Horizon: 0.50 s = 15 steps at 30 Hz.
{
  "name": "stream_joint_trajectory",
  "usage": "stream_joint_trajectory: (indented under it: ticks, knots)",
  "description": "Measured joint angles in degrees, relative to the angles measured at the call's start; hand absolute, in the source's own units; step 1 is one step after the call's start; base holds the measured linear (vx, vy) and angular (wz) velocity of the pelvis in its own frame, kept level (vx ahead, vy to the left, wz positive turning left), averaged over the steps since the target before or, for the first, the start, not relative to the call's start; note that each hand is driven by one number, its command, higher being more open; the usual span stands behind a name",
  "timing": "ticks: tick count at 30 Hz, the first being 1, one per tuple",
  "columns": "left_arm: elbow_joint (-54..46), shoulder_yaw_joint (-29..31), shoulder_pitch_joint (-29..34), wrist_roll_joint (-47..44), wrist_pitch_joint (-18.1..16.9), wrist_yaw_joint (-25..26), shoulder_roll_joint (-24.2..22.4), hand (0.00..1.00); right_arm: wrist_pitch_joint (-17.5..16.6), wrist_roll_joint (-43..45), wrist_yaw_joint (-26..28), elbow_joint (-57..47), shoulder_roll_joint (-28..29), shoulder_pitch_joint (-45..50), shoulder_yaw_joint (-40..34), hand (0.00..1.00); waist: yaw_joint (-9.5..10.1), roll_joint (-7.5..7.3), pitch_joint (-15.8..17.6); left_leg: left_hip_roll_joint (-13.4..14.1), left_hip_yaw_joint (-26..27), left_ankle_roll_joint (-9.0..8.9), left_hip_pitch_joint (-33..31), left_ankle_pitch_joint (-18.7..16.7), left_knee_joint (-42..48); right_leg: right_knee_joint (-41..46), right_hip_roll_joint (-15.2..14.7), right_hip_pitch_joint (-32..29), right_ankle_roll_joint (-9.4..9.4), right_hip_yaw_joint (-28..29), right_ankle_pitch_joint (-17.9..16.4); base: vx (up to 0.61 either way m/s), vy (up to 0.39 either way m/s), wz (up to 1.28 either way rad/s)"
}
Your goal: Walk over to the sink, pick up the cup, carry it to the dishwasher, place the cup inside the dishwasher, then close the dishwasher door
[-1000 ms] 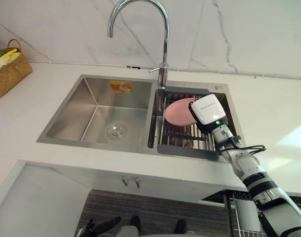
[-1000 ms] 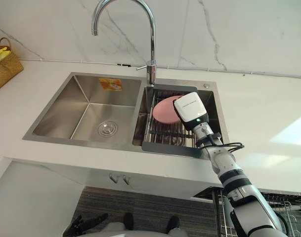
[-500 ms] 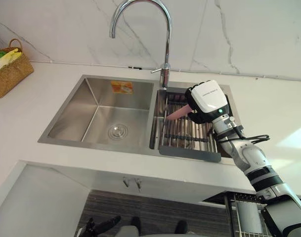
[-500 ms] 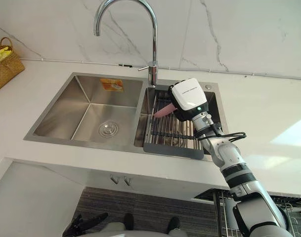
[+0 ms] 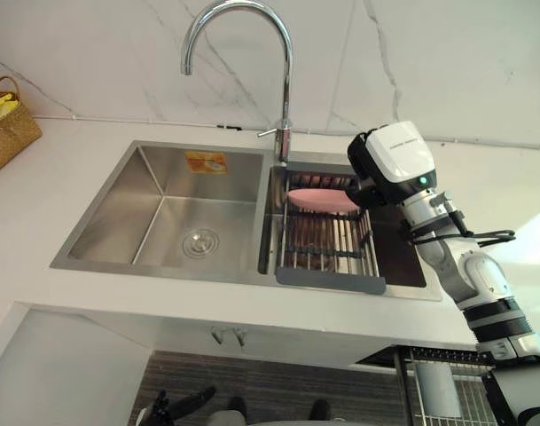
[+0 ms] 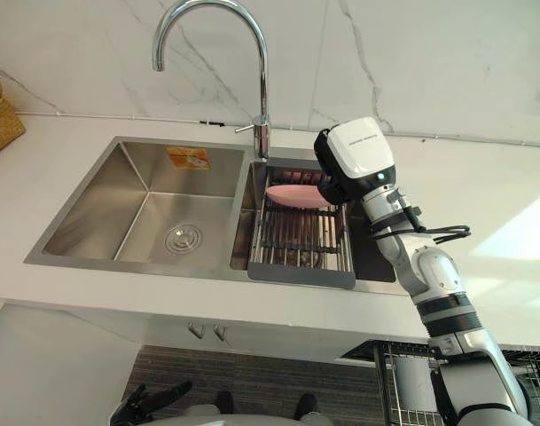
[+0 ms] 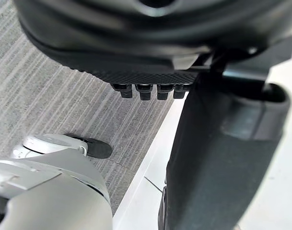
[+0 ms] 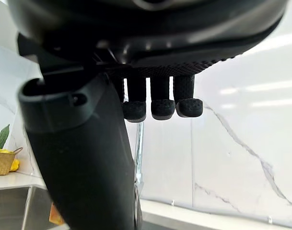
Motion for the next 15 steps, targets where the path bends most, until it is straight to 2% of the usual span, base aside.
stream_joint_trajectory:
  ticks: [1,2,11,15]
  knots:
    - [0.0,0.0,0.0,0.0,0.2,0.0,0.0,1.00,-0.1,0.0,0.3,0.0,0.0,0.3,0.1,0.00,0.00,-0.02,0.0,-0.1,0.0,0.01,0.0,0.0,0.0,0.0,-0.1,0.0,0.01,0.0,0.0,0.00,0.000,0.00]
    - [0.0,0.0,0.0,0.0,0.6,0.0,0.0,1.00,-0.2,0.0,0.6,0.0,0.0,1.1,0.1,1.00,0.01,-0.03,0.0,-0.2,0.0,0.03,0.0,0.0,0.0,0.0,-0.2,0.0,0.02,0.0,0.0,0.00,0.000,0.00]
    - [0.0,0.0,0.2,-0.1,1.5,0.2,0.0,1.00,1.8,6.8,6.4,-0.8,0.0,1.8,0.1,1.00,-0.18,-0.10,-0.1,-0.4,0.1,0.15,0.1,0.1,-0.1,0.0,-0.4,0.0,0.13,0.4,0.1,0.00,0.004,0.00]
    - [-0.2,0.1,0.2,-0.6,1.9,0.5,0.0,1.00,2.7,9.0,8.6,-7.1,1.0,4.1,-2.7,1.00,-0.31,-0.25,-0.2,-0.2,0.4,0.15,0.4,0.1,-0.5,0.0,-0.2,0.0,0.10,0.8,0.1,0.01,0.003,-0.03]
